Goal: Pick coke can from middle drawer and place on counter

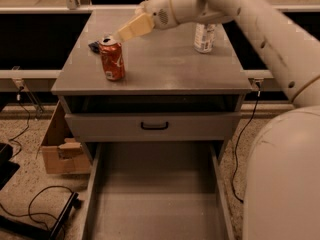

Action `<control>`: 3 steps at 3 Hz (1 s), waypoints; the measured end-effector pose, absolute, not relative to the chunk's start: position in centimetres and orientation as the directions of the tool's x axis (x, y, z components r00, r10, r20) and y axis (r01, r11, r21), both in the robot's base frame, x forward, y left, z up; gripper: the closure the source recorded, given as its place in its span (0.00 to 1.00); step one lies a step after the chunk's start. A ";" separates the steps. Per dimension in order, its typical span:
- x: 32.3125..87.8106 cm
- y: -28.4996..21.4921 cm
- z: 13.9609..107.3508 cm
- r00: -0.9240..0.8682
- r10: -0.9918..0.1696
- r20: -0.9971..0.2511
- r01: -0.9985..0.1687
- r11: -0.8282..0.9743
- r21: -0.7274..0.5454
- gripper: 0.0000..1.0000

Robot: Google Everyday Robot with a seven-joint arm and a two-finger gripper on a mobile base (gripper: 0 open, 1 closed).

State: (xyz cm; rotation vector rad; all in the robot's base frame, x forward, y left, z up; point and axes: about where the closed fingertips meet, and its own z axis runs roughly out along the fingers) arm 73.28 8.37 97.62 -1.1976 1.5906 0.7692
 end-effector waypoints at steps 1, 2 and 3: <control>70.6 1.8 102.6 -0.071 -0.439 -0.896 -0.910 0.395 -0.122 0.00; 67.6 -3.6 105.6 -0.107 -0.520 -0.847 -0.815 0.534 -0.225 0.00; 64.0 -5.5 105.1 -0.193 -0.604 -0.773 -0.748 0.601 -0.283 0.00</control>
Offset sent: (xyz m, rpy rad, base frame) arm -0.1424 -0.1987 0.0694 -0.5143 -0.1110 -0.5728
